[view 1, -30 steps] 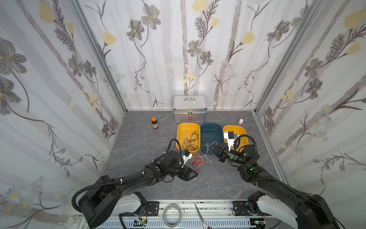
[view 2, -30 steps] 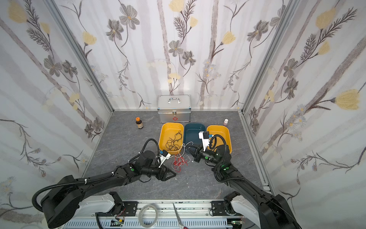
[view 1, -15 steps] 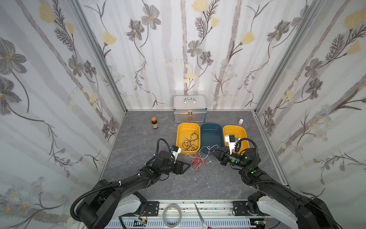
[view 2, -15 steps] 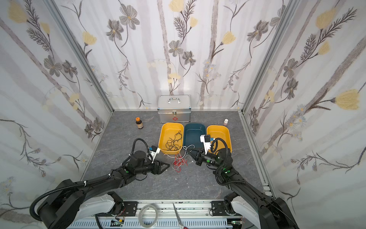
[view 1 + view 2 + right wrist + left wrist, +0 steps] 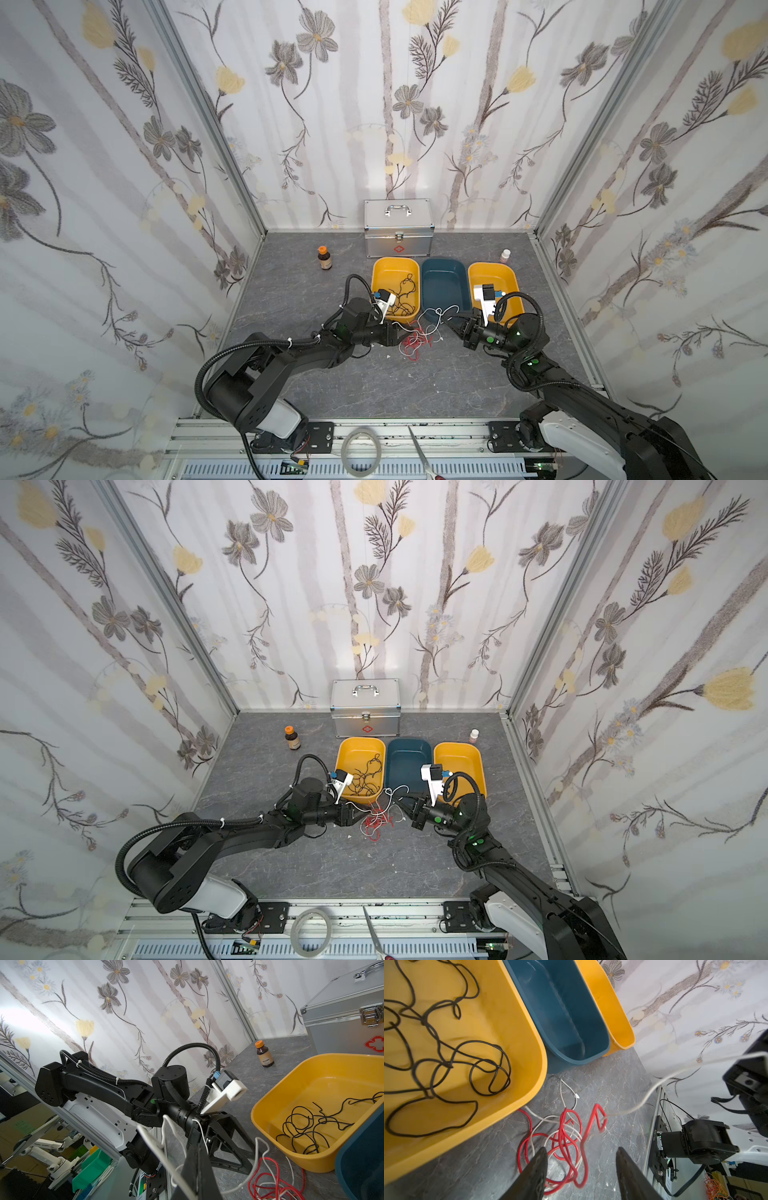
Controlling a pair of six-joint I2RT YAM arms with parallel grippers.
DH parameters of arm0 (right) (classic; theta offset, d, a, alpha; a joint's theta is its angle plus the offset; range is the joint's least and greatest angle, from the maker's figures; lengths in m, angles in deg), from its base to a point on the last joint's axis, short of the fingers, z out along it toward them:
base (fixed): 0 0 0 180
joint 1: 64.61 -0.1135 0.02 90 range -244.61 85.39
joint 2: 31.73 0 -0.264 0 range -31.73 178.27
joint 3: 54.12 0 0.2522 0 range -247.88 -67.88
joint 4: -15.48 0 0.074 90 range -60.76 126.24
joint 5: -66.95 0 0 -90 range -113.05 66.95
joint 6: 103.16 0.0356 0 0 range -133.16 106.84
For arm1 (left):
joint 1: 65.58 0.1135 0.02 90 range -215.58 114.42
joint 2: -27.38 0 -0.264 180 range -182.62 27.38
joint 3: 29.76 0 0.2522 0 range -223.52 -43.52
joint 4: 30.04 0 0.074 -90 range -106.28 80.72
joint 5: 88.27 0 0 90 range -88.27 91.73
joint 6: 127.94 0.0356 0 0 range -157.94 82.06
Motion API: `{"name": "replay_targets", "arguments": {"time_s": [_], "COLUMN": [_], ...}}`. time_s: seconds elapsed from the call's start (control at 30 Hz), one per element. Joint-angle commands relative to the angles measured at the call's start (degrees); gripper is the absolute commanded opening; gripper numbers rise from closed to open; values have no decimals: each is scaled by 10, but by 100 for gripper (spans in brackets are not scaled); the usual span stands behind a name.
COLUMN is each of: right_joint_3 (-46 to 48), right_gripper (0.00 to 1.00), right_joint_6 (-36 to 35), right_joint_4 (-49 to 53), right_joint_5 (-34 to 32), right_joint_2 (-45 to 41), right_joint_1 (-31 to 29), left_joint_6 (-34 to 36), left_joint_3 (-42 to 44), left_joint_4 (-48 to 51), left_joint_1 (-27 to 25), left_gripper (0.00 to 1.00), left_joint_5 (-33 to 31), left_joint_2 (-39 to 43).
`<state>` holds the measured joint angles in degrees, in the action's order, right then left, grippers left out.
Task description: Untangle the cables
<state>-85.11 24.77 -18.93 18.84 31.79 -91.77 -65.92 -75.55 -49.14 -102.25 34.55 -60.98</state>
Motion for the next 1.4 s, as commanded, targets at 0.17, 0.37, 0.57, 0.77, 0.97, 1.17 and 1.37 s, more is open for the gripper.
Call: {"name": "replay_targets", "arguments": {"time_s": [0.17, 0.37, 0.57, 0.77, 0.97, 1.17, 1.37], "right_joint_3": [4, -1, -7, -4, 0, -10, -20], "right_gripper": [0, 0, 0, 0, 0, 0, 0], "right_joint_6": [10, -8, -28, -35, -42, -35, -33], "right_joint_4": [-17, 26, 91, 111, 140, 207, 214], "right_joint_5": [-6, -37, -75, -85, -107, -186, -181], "right_joint_2": [-3, -9, -4, 9, 27, 19, 21], "right_joint_1": [0, 1, 1, 1, 0, 7, 16], "left_joint_6": [20, 13, 3, 18, 19, 40, 63], "left_joint_3": [-58, -58, -47, -50, -42, -34, -30], "left_joint_4": [-32, -32, -23, 22, 31, 66, 119], "left_joint_1": [-5, -6, -6, -13, -13, -13, -13], "left_gripper": [44, 24, 6, 2, 1, 0, 0], "left_joint_5": [27, 31, 26, 20, 4, -1, 14], "left_joint_2": [-79, -70, -24, 20, 56, 93, 117]}}
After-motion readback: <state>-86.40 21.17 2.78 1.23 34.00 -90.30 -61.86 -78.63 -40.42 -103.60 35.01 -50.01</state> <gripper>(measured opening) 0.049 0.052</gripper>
